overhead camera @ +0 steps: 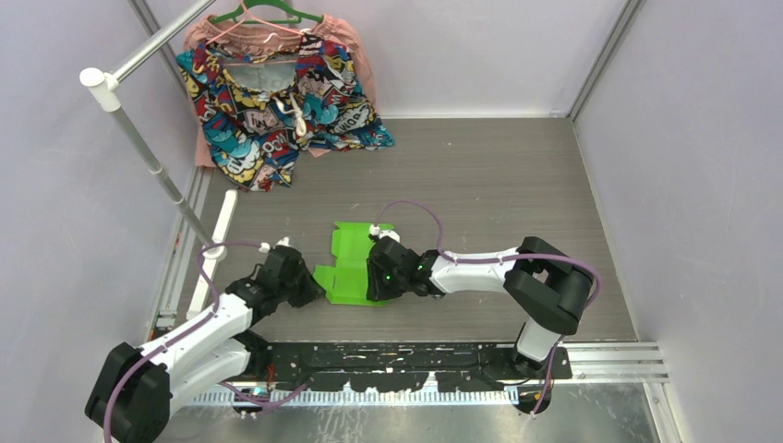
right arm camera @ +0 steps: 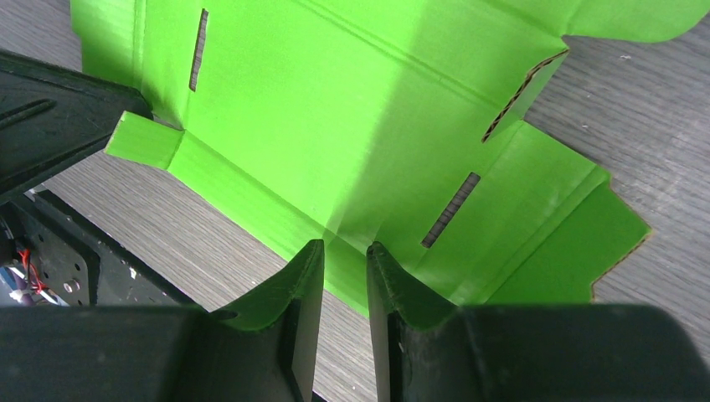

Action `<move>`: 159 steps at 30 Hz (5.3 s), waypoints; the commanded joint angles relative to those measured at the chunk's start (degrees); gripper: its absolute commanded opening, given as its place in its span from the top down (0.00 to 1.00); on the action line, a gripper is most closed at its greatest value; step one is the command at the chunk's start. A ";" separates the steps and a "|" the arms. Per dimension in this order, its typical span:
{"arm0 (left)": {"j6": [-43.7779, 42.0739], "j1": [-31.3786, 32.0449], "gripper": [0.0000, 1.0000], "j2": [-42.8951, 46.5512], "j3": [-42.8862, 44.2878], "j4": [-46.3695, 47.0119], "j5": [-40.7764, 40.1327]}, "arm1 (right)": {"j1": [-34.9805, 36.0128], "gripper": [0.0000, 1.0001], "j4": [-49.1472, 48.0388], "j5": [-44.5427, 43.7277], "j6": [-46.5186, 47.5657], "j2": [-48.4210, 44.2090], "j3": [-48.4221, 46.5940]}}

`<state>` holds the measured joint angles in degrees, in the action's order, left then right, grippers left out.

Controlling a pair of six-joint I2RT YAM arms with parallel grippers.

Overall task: Fold the paper box
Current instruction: Fold the paper box at the center of the board.

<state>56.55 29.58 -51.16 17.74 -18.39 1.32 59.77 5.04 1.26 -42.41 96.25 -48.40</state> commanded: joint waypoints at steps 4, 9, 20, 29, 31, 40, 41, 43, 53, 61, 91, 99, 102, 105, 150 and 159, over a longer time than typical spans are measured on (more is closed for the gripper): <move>-0.57 0.21 1.00 1.43 1.50 1.53 1.13 | 0.07 0.68 6.82 -1.99 1.02 5.05 2.42; -0.49 0.29 1.00 3.28 2.14 -0.17 1.14 | 0.08 0.68 6.50 -2.04 0.93 5.24 2.53; 0.06 1.53 1.00 3.85 2.83 -0.56 1.90 | 0.03 0.69 6.21 0.16 0.84 5.63 2.33; 1.12 4.66 1.00 4.43 2.82 -0.30 -0.87 | 0.09 0.69 5.69 0.47 0.74 5.80 2.95; 1.03 4.67 1.00 4.82 2.95 -0.57 -0.88 | 0.09 0.69 5.59 0.47 0.66 5.86 3.02; 1.97 5.91 1.00 1.07 1.95 2.97 -0.53 | 0.16 0.69 5.25 0.81 0.65 6.27 2.86; 2.02 6.30 1.00 0.59 1.95 3.24 -0.73 | 0.10 0.69 5.20 0.79 0.63 6.30 2.75; 2.24 6.90 1.00 -0.26 1.80 4.11 -0.88 | 0.10 0.69 5.27 0.84 0.66 6.45 2.67; 2.81 9.91 1.00 -6.04 1.73 7.84 -3.30 | 0.12 0.69 5.67 1.06 0.89 6.94 2.17; 3.71 12.96 1.00 -10.04 0.75 10.39 -5.14 | 0.10 0.69 6.69 1.03 1.28 6.90 1.44; 0.50 13.98 1.00 -20.55 7.77 13.60 -7.23 | -0.76 0.60 21.47 -5.28 3.82 -14.25 -3.46; 0.15 14.01 1.00 -21.74 8.34 13.63 -7.03 | -0.83 0.61 19.42 -5.85 2.34 -13.17 -0.22; 0.13 14.01 1.00 -21.56 8.15 13.51 -7.13 | -1.13 0.61 18.40 -6.11 2.33 -12.17 0.04; 0.22 14.02 1.00 -21.66 8.06 13.54 -7.07 | -1.79 0.61 17.14 -6.49 2.41 -11.32 -0.02; -0.04 14.01 1.00 -27.44 8.69 17.47 -4.25 | -6.15 0.64 14.51 -3.69 4.18 -4.12 -7.05; -0.20 14.18 1.00 -29.18 9.20 18.12 -3.87 | -5.83 0.66 14.19 -2.63 4.53 -3.26 -7.66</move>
<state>58.04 43.44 -77.76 27.33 3.18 -2.39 53.52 21.76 -2.90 -37.98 92.31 -53.15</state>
